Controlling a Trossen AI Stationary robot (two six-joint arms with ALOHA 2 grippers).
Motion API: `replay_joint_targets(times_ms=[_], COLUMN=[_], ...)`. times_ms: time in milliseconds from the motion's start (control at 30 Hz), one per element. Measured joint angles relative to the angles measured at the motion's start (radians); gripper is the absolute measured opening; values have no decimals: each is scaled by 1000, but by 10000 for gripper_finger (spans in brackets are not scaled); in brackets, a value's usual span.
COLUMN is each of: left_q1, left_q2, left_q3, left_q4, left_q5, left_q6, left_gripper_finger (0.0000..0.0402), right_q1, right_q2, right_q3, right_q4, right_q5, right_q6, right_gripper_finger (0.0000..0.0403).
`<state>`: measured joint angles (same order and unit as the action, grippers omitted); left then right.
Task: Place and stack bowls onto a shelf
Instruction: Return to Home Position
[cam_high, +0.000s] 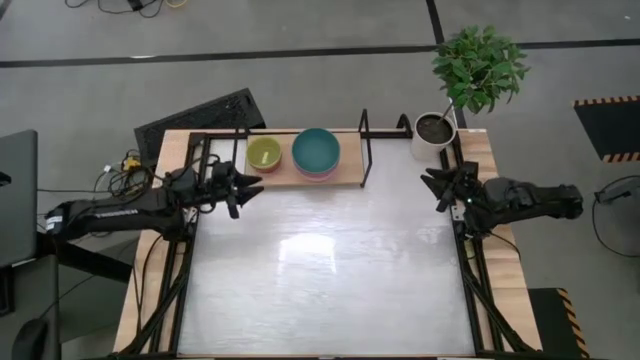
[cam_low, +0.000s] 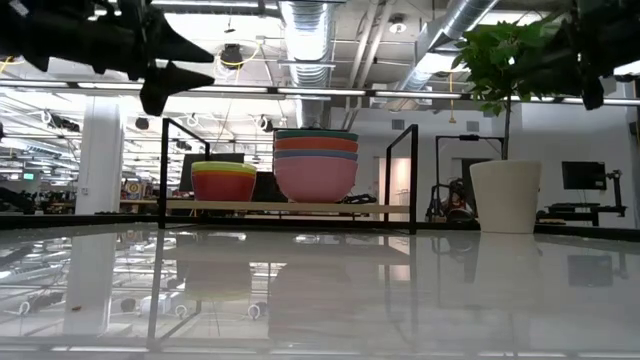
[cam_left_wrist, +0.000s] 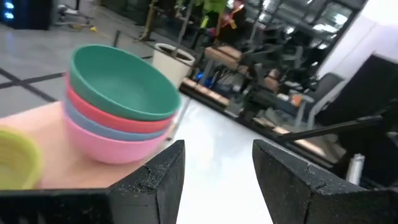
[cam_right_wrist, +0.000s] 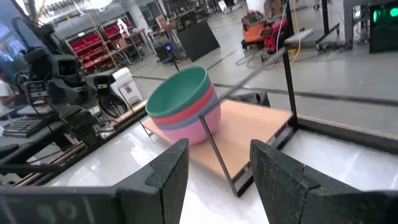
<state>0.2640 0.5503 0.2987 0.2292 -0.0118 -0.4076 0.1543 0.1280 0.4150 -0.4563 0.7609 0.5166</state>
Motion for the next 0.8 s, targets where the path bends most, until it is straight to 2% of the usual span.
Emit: replay_joint_targets(times_ms=[167, 300, 500, 667, 800], left_q1=[-118, -189, -204, -204, -204], left_q2=[-1, -61, -269, -463, -520], left_q3=[-75, -58, -9, -5, -7], left_q4=[156, 153, -19, -185, -341], left_q5=[-35, -21, -63, -189, -263], left_q6=[-37, -47, -46, -31, -46], left_gripper_finger=[173, 173, 173, 173, 173], right_q1=[0, 0, 0, 0, -1], right_q2=[0, -2, -32, -93, -125], right_q3=[-31, -29, 10, 20, 20], right_q4=[49, 107, 99, 87, 25], right_q5=[0, 0, 30, 53, 58], right_q6=[9, -28, -95, -134, -133], right_gripper_finger=[196, 196, 196, 196, 196])
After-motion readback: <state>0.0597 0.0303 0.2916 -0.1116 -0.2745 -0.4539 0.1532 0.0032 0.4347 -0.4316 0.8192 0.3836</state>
